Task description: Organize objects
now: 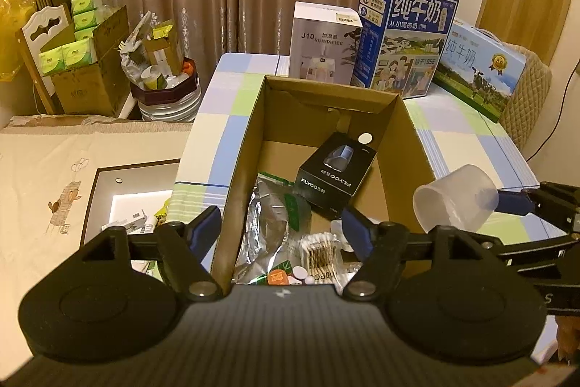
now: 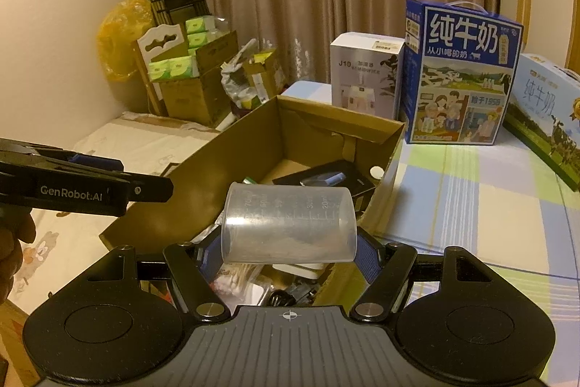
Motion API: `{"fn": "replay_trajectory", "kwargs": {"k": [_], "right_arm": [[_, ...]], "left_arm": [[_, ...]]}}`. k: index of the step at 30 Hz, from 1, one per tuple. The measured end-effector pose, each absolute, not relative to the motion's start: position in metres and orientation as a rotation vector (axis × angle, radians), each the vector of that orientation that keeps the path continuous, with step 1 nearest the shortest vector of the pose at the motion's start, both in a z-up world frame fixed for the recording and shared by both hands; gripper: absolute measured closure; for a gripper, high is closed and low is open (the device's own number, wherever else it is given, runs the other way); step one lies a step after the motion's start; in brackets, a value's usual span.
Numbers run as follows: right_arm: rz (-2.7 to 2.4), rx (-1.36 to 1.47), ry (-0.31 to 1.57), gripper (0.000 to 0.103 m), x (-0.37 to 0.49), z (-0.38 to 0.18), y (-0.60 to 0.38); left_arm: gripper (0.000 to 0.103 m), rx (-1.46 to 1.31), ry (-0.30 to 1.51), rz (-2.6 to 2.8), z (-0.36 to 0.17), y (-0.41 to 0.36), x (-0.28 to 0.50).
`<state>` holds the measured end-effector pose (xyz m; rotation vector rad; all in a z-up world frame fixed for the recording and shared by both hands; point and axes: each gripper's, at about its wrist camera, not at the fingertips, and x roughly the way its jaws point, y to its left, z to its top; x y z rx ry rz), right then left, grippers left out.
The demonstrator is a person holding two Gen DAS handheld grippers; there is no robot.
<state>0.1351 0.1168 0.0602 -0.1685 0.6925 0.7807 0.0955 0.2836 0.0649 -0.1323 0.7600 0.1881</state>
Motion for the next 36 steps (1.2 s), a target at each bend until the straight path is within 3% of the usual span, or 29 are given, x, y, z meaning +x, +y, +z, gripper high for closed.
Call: {"fn": "replay_trajectory", "kwargs": {"k": [15, 30, 36], "right_arm": [[0.848, -0.078, 0.671, 0.033, 0.144, 0.062, 0.123], [0.733, -0.015, 0.744, 0.031, 0.126, 0.062, 0.072], [0.708, -0.021, 0.770, 0.031, 0.096, 0.065, 0.053]], "left_arm": [[0.029, -0.141, 0.765, 0.209, 0.064, 0.291, 0.094], [0.001, -0.115, 0.724, 0.222, 0.067, 0.274, 0.062], [0.001, -0.107, 0.711, 0.231, 0.074, 0.256, 0.038]]}}
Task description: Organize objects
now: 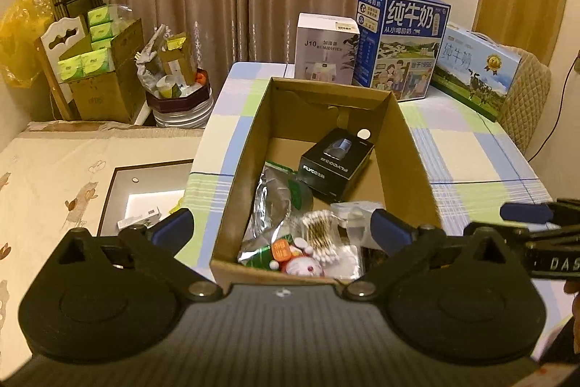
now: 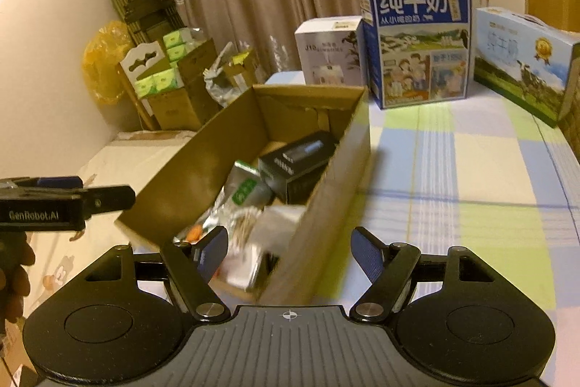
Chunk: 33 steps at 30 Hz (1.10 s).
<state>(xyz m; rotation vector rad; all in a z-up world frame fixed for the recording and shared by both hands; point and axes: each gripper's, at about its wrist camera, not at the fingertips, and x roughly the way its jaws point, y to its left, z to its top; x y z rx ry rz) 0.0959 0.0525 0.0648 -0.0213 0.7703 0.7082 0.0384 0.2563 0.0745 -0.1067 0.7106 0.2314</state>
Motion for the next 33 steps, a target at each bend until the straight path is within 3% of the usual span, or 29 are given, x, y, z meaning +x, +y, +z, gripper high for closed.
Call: {"fn": "replay_trajectory", "kwargs": {"k": [17, 33], "right_arm": [[0.677, -0.058, 0.770, 0.031, 0.039, 0.089, 0.019], [0.660, -0.081, 0.818, 0.031, 0.023, 0.079, 0.010]], "left_arm": [[0.001, -0.127, 0.733, 0.213, 0.098, 0.214, -0.026], [0.001, -0.156, 0.749, 0.254, 0.083, 0.204, -0.059]]}}
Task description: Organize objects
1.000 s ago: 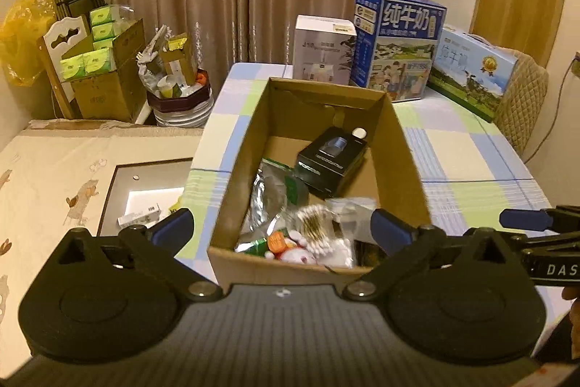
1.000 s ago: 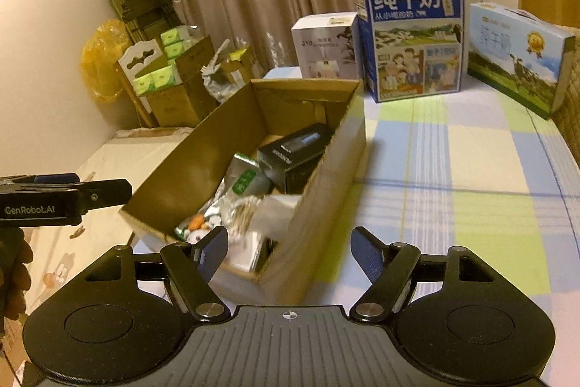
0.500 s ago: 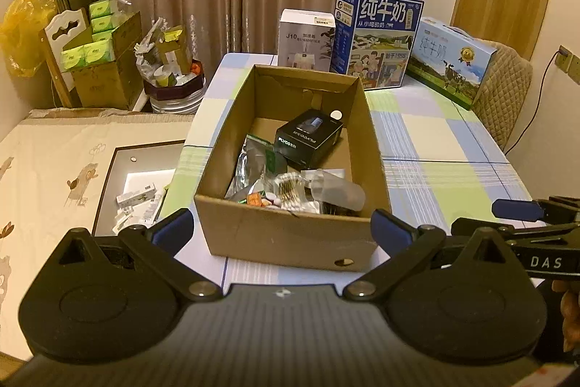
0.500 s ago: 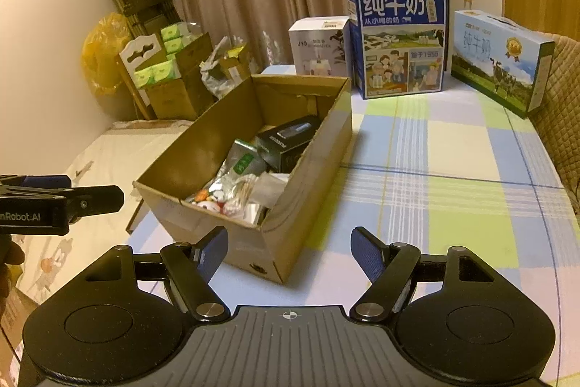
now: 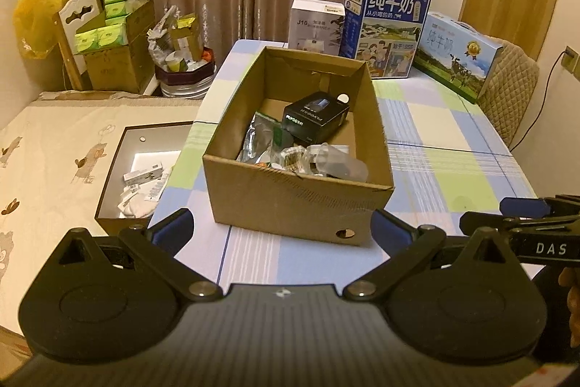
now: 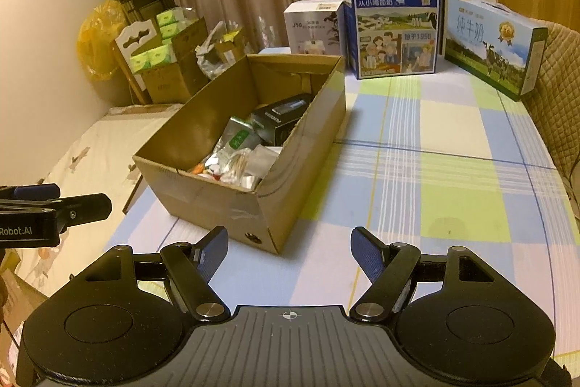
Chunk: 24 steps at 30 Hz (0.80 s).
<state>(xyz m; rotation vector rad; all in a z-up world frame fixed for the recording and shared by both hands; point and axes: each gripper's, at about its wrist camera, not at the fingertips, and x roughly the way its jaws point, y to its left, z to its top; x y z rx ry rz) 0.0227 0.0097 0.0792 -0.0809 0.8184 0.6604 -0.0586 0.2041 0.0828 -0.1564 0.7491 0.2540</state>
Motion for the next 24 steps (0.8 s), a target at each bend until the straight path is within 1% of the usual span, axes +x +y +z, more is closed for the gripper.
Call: {"fn": "replay_trajectory", "kwargs": {"k": [24], "right_arm": [[0.641, -0.101, 0.856, 0.031, 0.021, 0.068, 0.012]], "left_arm": [[0.001, -0.115, 0.779, 0.250, 0.072, 0.196, -0.052]]}}
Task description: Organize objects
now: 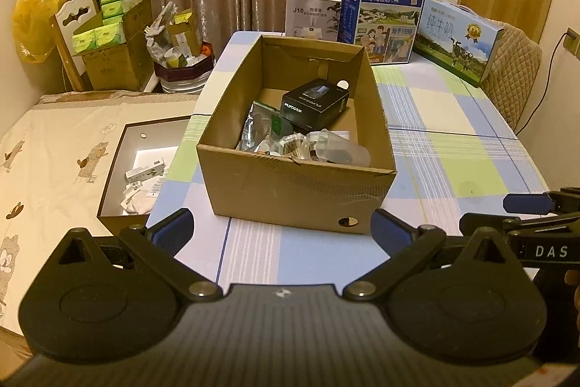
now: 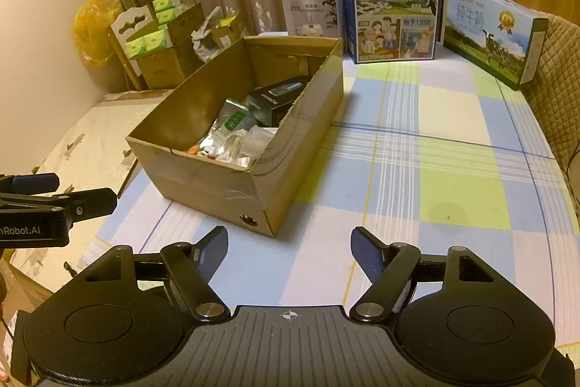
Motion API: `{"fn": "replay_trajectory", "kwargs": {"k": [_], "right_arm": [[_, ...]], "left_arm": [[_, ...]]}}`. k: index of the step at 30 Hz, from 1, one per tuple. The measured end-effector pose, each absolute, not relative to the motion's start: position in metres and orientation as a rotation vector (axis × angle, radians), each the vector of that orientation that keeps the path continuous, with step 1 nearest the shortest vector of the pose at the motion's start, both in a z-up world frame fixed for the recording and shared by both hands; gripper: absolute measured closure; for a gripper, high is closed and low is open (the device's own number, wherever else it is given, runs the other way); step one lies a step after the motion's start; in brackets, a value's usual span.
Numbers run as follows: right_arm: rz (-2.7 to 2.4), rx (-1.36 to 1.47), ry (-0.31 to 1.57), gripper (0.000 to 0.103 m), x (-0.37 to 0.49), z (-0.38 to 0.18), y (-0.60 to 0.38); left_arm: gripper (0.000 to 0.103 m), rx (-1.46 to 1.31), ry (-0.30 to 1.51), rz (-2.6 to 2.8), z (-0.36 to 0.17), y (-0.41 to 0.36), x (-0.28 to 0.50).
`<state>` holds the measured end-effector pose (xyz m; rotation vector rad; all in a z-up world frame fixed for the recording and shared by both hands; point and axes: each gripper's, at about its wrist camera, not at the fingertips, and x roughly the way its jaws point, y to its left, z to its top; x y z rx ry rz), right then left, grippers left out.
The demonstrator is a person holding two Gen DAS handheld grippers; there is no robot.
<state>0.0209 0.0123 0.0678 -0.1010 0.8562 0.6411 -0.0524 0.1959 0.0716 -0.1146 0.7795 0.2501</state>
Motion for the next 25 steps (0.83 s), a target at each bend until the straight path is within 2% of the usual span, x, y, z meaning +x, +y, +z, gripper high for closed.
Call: {"fn": "replay_trajectory", "kwargs": {"k": [25], "right_arm": [[0.635, -0.092, 0.869, 0.031, 0.0204, 0.0634, 0.0098]], "left_arm": [[0.001, -0.112, 0.771, 0.231, 0.0677, 0.1904, -0.0509]]}}
